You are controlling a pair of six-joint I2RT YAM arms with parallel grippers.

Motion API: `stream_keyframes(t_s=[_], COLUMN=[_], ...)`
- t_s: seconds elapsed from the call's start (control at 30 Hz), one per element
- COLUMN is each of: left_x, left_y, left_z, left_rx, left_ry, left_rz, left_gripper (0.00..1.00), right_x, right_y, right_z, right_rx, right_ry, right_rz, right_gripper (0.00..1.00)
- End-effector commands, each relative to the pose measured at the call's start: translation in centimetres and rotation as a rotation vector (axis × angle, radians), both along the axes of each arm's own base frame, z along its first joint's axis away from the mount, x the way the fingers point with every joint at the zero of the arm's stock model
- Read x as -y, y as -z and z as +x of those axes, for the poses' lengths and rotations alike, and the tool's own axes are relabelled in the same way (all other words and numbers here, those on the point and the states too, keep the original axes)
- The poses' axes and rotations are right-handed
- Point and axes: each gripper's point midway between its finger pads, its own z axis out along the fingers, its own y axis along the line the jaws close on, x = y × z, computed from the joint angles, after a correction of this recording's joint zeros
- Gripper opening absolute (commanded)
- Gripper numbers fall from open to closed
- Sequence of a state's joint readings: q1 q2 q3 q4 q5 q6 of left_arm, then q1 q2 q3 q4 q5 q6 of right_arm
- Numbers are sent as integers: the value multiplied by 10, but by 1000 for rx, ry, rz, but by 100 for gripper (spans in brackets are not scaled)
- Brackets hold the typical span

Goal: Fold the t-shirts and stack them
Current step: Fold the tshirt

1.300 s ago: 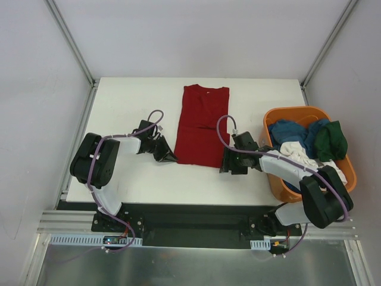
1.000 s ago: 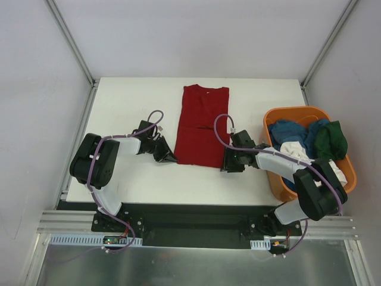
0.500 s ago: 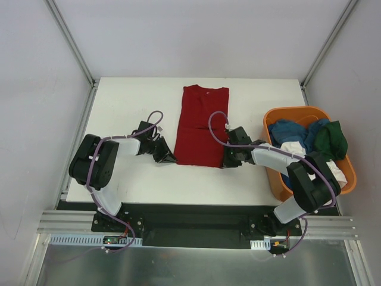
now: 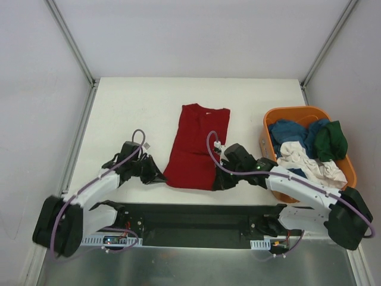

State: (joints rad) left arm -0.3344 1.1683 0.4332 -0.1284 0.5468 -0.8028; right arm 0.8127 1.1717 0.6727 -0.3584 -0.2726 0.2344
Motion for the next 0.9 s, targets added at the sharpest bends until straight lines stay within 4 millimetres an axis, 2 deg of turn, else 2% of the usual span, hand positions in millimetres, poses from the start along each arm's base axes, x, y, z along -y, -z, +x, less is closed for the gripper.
stream_keyframes(t_s=[0.0, 0.07, 0.23, 0.27, 0.4, 0.6, 0.7, 0.87], left_x=[-11, -15, -15, -15, -16, -21, -25, -25], left_y=[-20, -35, -70, -79, -90, -105, -110, -142], left_z=[-27, -35, -39, -38, -36, -20, -5, 27], left_rx=[16, 61, 168, 191, 208, 270, 289, 374], left_ry=[-47, -66, -92, -94, -103, -125, -147, -152], left_rz=[-3, -22, -89, -102, -102, -53, -4, 55], left_gripper=[0, 0, 0, 0, 0, 0, 0, 0], right_x=[-3, -6, -14, -14, -8, -5, -1, 10], right_y=[-29, -39, -71, -74, -88, -94, -106, -124], right_z=[-44, -54, -77, -79, -79, -55, -36, -2], right_rx=[-99, -129, -187, -186, -158, -101, -36, 25], right_ry=[-67, -77, -153, -166, -191, -141, -120, -65], right_rz=[72, 111, 228, 232, 216, 205, 202, 191], right_gripper=[1, 1, 1, 1, 1, 1, 1, 1])
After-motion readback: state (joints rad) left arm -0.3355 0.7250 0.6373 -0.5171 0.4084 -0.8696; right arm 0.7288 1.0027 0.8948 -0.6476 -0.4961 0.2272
